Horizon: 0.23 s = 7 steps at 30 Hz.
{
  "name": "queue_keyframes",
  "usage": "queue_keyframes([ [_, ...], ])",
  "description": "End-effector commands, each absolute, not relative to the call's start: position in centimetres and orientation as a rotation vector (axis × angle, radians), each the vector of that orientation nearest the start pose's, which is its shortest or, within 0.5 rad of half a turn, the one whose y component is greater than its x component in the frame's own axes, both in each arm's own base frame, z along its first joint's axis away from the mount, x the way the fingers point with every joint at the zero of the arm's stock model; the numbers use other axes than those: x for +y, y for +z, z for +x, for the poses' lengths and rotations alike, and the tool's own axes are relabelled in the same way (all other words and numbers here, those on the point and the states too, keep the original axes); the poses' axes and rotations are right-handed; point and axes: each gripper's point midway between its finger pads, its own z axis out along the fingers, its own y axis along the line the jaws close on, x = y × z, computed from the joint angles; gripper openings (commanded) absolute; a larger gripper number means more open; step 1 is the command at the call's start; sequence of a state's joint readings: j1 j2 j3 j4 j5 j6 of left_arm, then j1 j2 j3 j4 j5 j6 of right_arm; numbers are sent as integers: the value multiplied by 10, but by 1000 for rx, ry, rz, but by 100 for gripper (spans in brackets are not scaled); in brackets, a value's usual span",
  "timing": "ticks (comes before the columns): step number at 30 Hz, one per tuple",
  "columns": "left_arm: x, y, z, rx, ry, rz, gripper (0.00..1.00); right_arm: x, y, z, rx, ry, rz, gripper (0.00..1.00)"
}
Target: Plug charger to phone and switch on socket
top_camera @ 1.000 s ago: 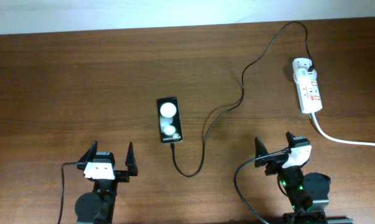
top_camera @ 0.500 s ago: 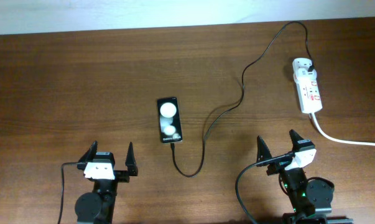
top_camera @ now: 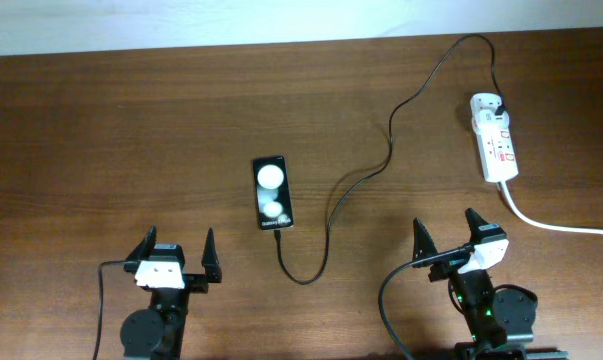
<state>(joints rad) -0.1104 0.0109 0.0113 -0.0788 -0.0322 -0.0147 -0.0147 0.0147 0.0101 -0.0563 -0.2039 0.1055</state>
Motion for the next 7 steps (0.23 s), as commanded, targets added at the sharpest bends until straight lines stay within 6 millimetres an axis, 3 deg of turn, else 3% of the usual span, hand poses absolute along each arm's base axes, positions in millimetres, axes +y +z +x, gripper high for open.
queue_keyframes([
  [1, -23, 156, 245, 1650, -63, 73, 99, 32, 160, 243, 1636, 237, -62, 99],
  [7, -23, 156, 245, 1650, -63, 73, 99, 32, 160, 243, 1635, 237, -62, 99],
])
